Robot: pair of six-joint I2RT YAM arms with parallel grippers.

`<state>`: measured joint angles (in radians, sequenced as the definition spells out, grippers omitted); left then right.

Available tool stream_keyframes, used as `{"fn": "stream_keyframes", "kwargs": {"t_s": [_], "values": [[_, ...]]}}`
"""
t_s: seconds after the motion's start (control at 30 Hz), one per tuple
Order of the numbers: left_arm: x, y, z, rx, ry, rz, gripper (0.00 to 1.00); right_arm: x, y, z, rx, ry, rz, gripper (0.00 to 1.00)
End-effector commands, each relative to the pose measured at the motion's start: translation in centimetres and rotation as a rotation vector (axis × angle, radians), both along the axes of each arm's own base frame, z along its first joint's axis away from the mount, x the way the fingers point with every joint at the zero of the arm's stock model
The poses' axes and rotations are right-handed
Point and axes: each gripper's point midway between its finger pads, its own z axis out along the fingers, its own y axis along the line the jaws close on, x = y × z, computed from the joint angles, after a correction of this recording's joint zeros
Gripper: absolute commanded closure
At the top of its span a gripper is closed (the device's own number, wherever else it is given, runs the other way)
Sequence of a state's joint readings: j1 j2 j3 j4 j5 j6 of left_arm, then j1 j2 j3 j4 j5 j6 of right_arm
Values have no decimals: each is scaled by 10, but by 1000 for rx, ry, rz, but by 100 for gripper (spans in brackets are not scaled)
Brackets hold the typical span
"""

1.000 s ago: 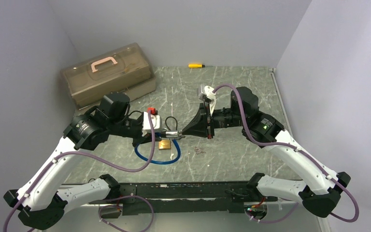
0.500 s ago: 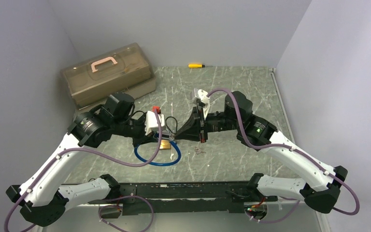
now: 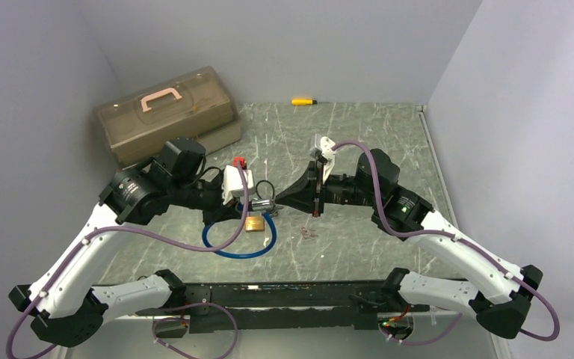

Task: Unlock with the key

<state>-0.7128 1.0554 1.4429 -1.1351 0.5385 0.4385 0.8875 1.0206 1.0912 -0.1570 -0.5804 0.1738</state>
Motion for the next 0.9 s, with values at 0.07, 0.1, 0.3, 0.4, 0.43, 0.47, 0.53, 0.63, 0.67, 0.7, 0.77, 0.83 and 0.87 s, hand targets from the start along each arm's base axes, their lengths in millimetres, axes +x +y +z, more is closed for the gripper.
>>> {"fn": "stream_keyframes", "kwargs": {"t_s": [0.07, 0.1, 0.3, 0.4, 0.43, 0.47, 0.53, 0.63, 0.67, 0.7, 0.77, 0.83, 0.87], "values": [[-28, -49, 123, -440, -211, -295, 100, -8, 21, -46, -32, 158, 70, 100], [-30, -49, 125, -444, -214, -302, 100, -10, 22, -49, -30, 173, 86, 100], [-32, -47, 119, -430, -216, -314, 100, -21, 24, -38, 0, 131, 171, 100], [-32, -48, 116, -425, -213, -320, 100, -26, 24, -32, 0, 82, 192, 100], [-31, -48, 115, -420, -218, -320, 100, -29, 24, -30, 4, 78, 203, 100], [-30, -48, 113, -414, -224, -318, 100, -30, 24, -29, 5, 84, 212, 100], [-24, -48, 110, -396, -251, -309, 100, -34, 24, -31, -24, 138, 230, 100], [-7, -45, 104, -340, -336, -267, 100, -31, 25, -33, -49, 228, 211, 100], [-1, -44, 102, -319, -375, -257, 100, -30, 25, -34, -53, 265, 213, 100], [4, -44, 100, -296, -402, -243, 100, -29, 25, -34, -54, 302, 212, 100], [16, -42, 96, -248, -459, -214, 100, -29, 26, -35, -58, 375, 226, 100], [29, -42, 93, -202, -522, -180, 100, -27, 27, -38, -74, 448, 229, 100], [36, -42, 92, -184, -550, -160, 100, -25, 28, -38, -81, 481, 226, 100]]}}
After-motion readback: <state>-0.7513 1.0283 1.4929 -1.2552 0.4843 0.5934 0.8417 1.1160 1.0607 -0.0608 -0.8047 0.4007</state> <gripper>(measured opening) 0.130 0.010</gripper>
